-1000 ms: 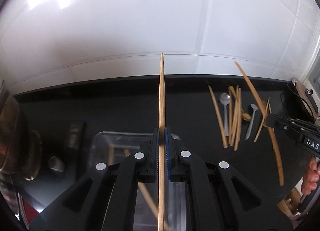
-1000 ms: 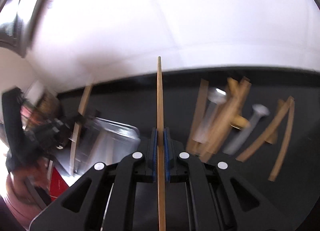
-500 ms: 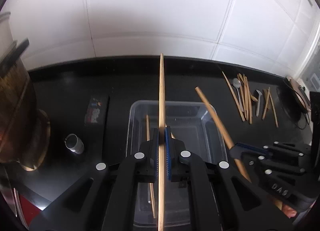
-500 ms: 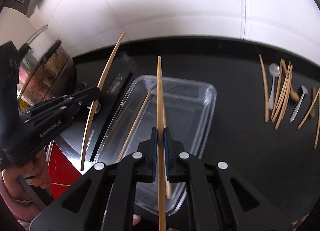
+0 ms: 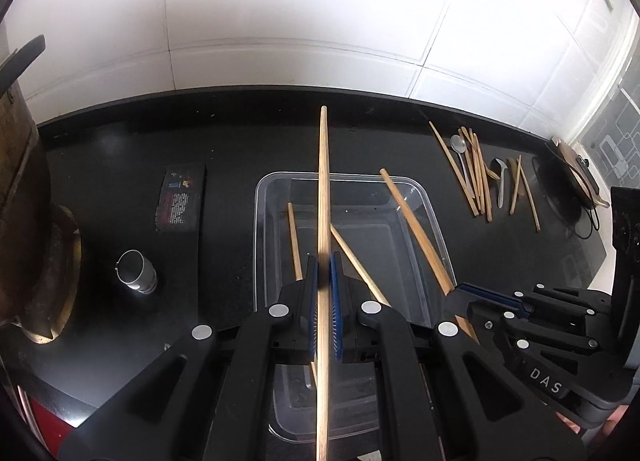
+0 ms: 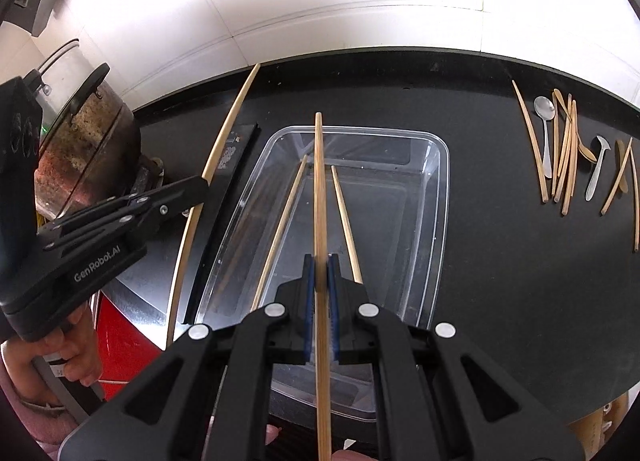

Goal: Organize utensils
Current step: 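Open both grippers to release the chopsticks into the bin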

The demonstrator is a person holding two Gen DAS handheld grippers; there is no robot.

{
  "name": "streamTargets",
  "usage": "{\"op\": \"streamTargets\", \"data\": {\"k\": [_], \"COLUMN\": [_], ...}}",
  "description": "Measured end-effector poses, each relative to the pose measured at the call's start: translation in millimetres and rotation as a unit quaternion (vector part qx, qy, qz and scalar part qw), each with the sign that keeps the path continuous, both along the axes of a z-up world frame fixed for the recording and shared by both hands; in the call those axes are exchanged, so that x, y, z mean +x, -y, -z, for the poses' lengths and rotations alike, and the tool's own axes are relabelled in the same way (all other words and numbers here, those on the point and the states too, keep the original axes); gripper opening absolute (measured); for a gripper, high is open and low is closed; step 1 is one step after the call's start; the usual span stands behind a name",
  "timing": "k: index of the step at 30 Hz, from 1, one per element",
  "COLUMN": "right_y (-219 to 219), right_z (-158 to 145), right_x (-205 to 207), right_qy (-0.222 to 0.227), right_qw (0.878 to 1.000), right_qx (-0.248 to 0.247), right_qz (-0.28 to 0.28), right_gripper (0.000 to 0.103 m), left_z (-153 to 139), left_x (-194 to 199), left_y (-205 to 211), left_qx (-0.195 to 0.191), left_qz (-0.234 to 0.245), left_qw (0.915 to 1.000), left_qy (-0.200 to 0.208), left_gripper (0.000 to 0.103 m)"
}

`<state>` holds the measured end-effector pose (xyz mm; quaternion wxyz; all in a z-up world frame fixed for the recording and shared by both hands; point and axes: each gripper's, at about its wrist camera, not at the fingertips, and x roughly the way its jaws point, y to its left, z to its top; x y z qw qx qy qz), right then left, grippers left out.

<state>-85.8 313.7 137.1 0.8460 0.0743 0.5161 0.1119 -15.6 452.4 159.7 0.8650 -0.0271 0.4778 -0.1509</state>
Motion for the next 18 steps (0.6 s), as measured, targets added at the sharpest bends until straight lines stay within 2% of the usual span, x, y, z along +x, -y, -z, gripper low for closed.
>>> {"op": "streamTargets", "data": {"k": [4, 6, 7, 8, 9, 10, 11, 14, 18], "right_y": [0.3, -5.1, -8.0, -11.1, -12.2, -11.1, -10.7, 0.0, 33.0], "right_z": [1.9, 8.1, 12.4, 17.1, 18.6, 15.9, 13.4, 10.8, 14.4], "right_x": [6.0, 14.6, 17.7, 19.8, 19.0, 12.4, 7.8, -0.2, -3.1], "right_qy": [-0.003, -0.014, -0.019, -0.021, -0.016, 0.015, 0.035, 0.062, 0.054], "right_qw": [1.0, 1.0, 0.999, 0.998, 0.997, 0.995, 0.992, 0.984, 0.986], "right_qx": [0.0, -0.016, -0.028, -0.049, -0.065, -0.091, -0.114, -0.162, -0.159], "right_qz": [0.004, -0.006, -0.014, -0.024, -0.028, -0.029, -0.033, -0.042, -0.013], "right_gripper": [0.007, 0.008, 0.021, 0.043, 0.094, 0.095, 0.095, 0.096, 0.096], "left_z": [4.4, 11.8, 16.2, 20.1, 20.1, 15.4, 3.5, -9.2, -10.3], "left_x": [3.7, 12.0, 17.9, 26.2, 30.4, 32.2, 32.2, 38.6, 42.7], "left_y": [1.3, 1.8, 1.8, 0.1, -3.1, -9.5, -20.4, -27.7, -1.9], "left_qx": [-0.014, -0.026, -0.026, -0.024, -0.02, -0.021, -0.025, -0.007, 0.018], "left_qz": [0.001, 0.001, -0.001, -0.011, -0.027, -0.055, -0.096, -0.141, -0.141], "left_qw": [0.9998, 0.9991, 0.9985, 0.9976, 0.997, 0.9967, 0.9948, 0.99, 0.9896], "left_qy": [-0.012, -0.035, -0.048, -0.064, -0.069, -0.057, -0.021, 0.005, 0.02], "left_gripper": [0.005, 0.007, 0.012, 0.043, 0.092, 0.097, 0.097, 0.097, 0.097]}}
